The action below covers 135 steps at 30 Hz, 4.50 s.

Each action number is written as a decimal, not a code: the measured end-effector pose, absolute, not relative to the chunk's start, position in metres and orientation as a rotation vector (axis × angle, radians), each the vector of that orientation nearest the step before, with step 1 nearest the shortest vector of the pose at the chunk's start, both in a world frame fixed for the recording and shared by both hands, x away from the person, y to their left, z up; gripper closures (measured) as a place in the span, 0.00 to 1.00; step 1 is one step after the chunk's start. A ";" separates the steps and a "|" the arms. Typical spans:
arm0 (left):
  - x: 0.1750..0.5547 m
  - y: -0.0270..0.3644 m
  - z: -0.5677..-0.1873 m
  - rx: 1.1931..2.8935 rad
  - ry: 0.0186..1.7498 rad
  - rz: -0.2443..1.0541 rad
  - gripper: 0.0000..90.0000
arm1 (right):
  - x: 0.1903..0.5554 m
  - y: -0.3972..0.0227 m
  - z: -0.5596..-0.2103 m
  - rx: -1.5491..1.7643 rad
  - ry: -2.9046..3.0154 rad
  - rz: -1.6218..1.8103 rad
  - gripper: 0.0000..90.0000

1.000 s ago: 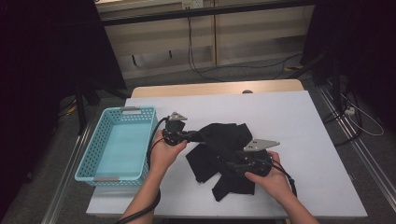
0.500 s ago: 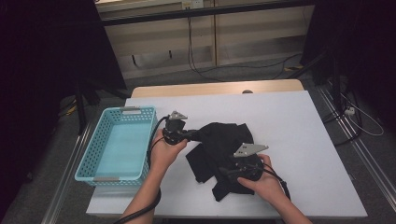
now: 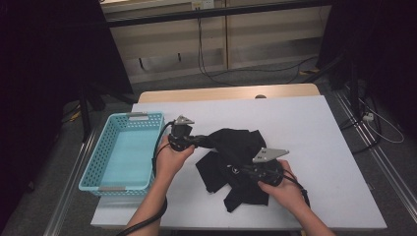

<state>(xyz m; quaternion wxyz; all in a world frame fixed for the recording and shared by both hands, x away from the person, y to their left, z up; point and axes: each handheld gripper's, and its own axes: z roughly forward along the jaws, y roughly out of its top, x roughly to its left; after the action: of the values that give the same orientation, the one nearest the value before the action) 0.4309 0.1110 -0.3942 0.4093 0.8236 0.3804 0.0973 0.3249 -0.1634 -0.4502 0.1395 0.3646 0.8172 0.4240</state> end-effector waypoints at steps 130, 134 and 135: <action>0.400 0.137 -0.443 2.073 0.867 0.224 0.19 | 0.340 -0.264 -0.441 1.384 1.997 1.230 0.96; 0.397 0.137 -0.445 2.080 0.847 0.240 0.13 | 0.338 -0.267 -0.440 1.384 1.984 1.227 0.96; 0.397 0.138 -0.447 2.065 0.851 0.224 0.10 | 0.338 -0.267 -0.439 1.387 1.982 1.227 0.96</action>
<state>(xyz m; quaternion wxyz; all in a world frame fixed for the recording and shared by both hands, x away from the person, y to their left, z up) 0.3974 0.1376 -0.4467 0.4336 0.8289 0.3418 0.0898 0.3379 -0.2673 -0.4393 0.2132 0.4996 0.7139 0.4420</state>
